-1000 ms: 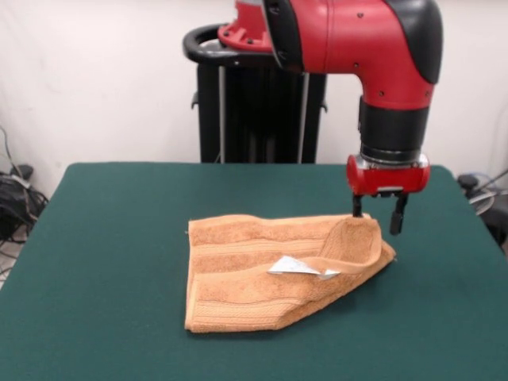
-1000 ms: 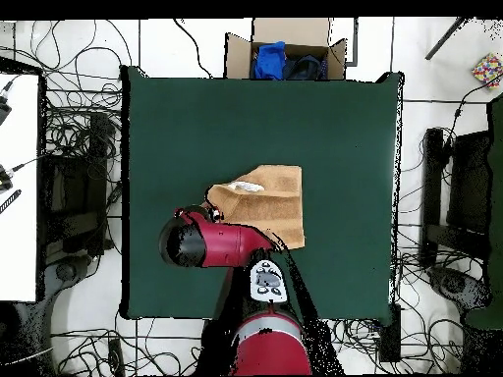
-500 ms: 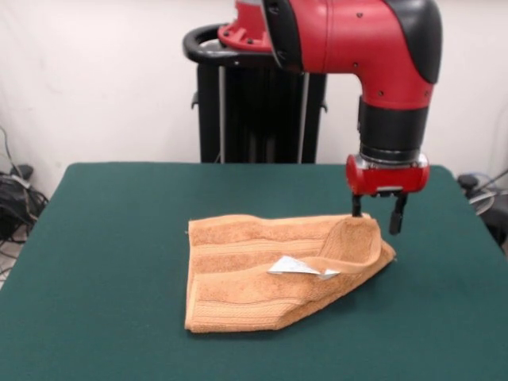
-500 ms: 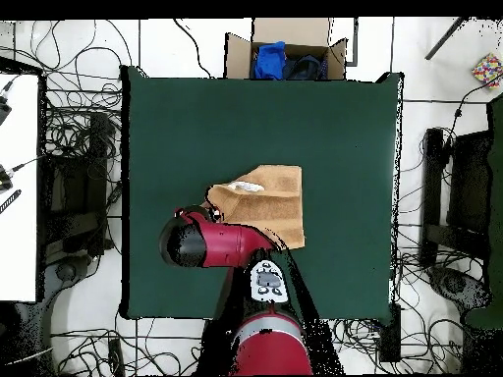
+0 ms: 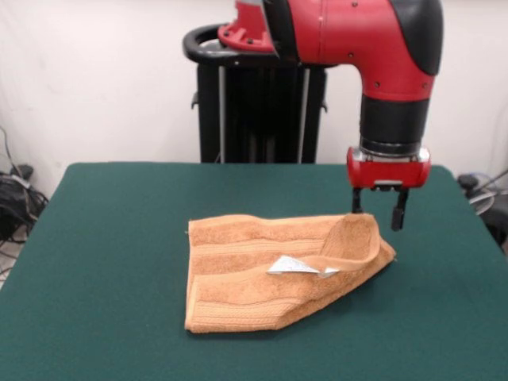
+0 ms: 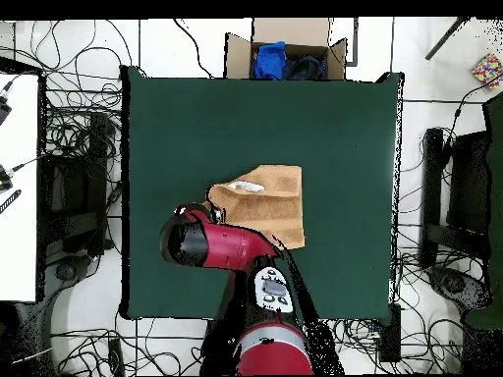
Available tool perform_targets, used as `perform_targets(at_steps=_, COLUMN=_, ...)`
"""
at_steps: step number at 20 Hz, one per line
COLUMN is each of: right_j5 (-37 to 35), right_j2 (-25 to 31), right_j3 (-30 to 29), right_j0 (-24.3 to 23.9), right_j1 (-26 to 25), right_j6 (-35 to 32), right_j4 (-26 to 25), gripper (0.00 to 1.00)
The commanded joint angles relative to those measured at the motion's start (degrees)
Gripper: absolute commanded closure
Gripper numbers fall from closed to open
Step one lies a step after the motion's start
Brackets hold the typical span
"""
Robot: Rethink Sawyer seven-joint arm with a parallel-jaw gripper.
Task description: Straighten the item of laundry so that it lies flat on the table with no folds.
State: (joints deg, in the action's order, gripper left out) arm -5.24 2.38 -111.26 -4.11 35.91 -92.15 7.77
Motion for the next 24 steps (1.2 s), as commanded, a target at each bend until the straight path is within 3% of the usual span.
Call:
perform_targets(at_steps=1, right_j5=-5.2, right_j2=0.2, right_j3=-4.7, right_j0=-2.0, right_j1=3.3, right_j6=-19.5, right_j4=8.7, gripper=0.0)
perform_targets(at_steps=8, right_j5=-2.4, right_j2=-0.6, right_j3=-8.2, right_j0=-0.3, right_j1=5.4, right_j6=-24.1, right_j4=15.5, gripper=0.0)
perform_targets(at_steps=15, right_j5=1.8, right_j2=1.5, right_j3=-5.9, right_j0=-3.9, right_j1=1.6, right_j6=-18.1, right_j4=11.0, gripper=0.0)
perform_targets(at_steps=20, right_j5=1.6, right_j2=-4.3, right_j3=-0.8, right_j0=-0.5, right_j1=-0.1, right_j6=-9.8, right_j4=4.4, gripper=0.0)
perform_targets(at_steps=24, right_j5=-0.6, right_j2=-5.2, right_j3=2.0, right_j0=0.9, right_j1=-0.6, right_j6=-6.7, right_j4=-0.4, gripper=0.0)
